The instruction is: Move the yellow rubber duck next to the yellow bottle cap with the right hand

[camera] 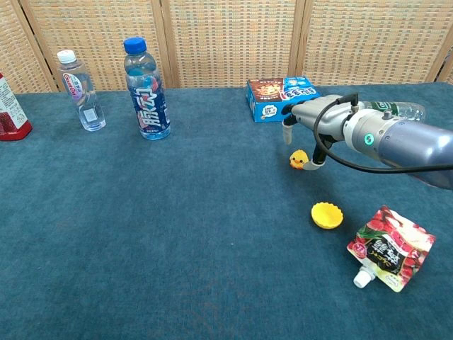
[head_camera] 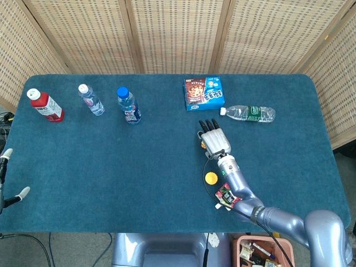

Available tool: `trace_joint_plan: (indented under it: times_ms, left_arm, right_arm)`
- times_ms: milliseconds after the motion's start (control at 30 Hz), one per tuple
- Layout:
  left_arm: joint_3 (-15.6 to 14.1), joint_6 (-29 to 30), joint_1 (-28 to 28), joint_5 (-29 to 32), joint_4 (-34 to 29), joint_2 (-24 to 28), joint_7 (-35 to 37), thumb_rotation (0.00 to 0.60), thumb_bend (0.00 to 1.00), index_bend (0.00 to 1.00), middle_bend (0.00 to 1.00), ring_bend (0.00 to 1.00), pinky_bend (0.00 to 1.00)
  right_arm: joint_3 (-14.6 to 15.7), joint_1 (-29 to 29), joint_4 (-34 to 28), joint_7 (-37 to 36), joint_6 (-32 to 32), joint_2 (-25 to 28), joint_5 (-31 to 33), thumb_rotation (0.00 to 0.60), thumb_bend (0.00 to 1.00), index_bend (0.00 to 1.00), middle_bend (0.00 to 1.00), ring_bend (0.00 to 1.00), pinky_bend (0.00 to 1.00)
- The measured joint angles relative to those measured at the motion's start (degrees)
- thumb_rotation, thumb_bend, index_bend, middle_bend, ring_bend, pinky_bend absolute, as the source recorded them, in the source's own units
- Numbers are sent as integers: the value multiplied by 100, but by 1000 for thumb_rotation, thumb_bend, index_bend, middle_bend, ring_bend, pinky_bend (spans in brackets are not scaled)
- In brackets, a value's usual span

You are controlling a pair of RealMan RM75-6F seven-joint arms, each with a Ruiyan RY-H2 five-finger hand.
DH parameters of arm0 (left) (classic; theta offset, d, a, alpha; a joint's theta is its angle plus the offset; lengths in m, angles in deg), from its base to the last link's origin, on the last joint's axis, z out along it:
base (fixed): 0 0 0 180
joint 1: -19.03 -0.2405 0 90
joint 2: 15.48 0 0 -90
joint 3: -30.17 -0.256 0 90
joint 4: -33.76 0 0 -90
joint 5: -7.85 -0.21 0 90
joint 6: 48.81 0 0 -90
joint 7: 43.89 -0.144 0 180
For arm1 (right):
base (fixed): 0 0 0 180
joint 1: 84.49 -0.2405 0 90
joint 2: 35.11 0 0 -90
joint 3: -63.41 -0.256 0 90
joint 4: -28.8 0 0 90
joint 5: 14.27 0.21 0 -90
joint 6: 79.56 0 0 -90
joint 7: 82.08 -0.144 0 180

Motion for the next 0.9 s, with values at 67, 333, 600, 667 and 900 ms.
trace_joint_plan:
  times_ms: [67, 333, 600, 667, 900]
  left_arm:
    - [4, -32, 8, 32, 10, -2, -1, 600, 84, 0, 0, 0, 0]
    - [29, -78, 38, 92, 59, -33, -44, 600, 84, 0, 0, 0, 0]
    - [27, -132, 70, 112, 80, -60, -85, 600, 84, 0, 0, 0, 0]
    - [26, -141, 72, 123, 84, -63, -84, 600, 84, 0, 0, 0, 0]
    - [18, -152, 73, 129, 90, -55, -46, 600, 85, 0, 0, 0, 0]
  right_arm:
    - [13, -28, 113, -22, -50, -40, 31, 600, 214, 361, 46, 0, 6]
    - [83, -200, 837, -266, -338, -304, 108, 600, 214, 384, 60, 0, 9]
    - [156, -309, 1202, -513, -467, -490, 54, 600, 213, 425, 95, 0, 30]
    - [170, -323, 1222, -536, -447, -515, 30, 600, 214, 430, 100, 0, 35]
    - [199, -337, 1162, -475, -307, -514, 1, 600, 214, 479, 146, 0, 51]
